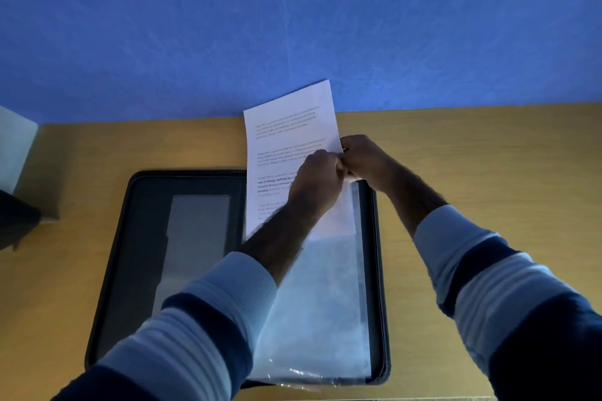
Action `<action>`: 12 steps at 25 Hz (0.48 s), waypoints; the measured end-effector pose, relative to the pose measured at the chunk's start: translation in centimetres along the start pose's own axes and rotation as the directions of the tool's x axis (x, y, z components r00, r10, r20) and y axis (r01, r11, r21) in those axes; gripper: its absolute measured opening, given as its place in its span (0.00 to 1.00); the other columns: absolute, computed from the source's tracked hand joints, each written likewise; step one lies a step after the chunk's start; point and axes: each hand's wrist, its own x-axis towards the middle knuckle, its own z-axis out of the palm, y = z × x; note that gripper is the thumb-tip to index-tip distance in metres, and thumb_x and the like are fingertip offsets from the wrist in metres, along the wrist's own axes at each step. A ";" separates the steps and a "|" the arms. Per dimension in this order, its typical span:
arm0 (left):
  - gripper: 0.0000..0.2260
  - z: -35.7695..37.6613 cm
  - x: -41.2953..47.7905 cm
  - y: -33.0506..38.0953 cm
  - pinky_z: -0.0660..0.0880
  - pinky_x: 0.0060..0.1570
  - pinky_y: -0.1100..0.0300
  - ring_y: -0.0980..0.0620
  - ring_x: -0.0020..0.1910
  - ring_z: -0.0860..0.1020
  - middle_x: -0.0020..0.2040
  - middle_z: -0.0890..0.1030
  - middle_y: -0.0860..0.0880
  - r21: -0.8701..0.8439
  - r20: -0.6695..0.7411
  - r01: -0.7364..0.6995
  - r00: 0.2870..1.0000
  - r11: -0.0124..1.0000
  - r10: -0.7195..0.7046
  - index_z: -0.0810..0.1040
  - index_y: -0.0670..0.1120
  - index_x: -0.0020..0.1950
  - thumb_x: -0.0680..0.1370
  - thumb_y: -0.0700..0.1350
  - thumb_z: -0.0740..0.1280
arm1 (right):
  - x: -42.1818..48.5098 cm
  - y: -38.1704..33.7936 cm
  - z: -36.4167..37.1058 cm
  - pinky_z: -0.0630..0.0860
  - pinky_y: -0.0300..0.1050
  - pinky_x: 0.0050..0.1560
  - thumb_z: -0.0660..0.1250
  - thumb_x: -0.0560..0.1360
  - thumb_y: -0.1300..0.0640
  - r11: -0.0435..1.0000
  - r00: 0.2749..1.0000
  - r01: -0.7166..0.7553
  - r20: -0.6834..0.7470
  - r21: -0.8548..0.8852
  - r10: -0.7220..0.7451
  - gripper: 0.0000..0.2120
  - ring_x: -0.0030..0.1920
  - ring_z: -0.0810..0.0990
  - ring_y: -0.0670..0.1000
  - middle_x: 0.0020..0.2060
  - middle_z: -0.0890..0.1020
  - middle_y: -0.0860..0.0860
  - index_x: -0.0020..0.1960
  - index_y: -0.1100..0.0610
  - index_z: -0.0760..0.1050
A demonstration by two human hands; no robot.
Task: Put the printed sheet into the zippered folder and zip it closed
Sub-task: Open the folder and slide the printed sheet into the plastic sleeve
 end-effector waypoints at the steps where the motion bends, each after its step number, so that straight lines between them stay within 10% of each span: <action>1: 0.11 0.3 -0.1 -0.1 0.77 0.40 0.54 0.44 0.42 0.82 0.42 0.84 0.44 0.006 0.011 -0.022 1.000 1.000 0.022 0.85 0.43 0.45 0.78 0.42 0.63 | 0.1 0.4 -0.3 0.85 0.57 0.50 0.67 0.71 0.68 0.999 0.998 -0.043 0.053 0.017 0.042 0.10 0.48 0.87 0.63 0.45 0.87 0.61 0.50 0.63 0.83; 6: 0.11 1.2 -2.0 -3.4 0.78 0.53 0.47 0.42 0.55 0.79 0.57 0.80 0.43 0.250 0.014 -0.067 0.998 0.966 0.066 0.78 0.44 0.62 0.80 0.44 0.66 | -0.3 0.8 -1.2 0.84 0.50 0.44 0.70 0.76 0.66 0.987 0.972 -0.151 0.190 0.055 0.138 0.09 0.47 0.87 0.56 0.48 0.88 0.55 0.54 0.56 0.81; 12: 0.06 0.0 -2.3 -5.5 0.78 0.45 0.47 0.42 0.49 0.76 0.52 0.77 0.43 0.357 -0.009 -0.063 0.997 0.932 0.071 0.79 0.44 0.53 0.80 0.39 0.63 | 1.7 -0.6 -0.7 0.83 0.49 0.45 0.66 0.81 0.57 0.974 0.989 -0.150 0.043 0.171 0.145 0.08 0.43 0.87 0.55 0.46 0.87 0.56 0.55 0.61 0.79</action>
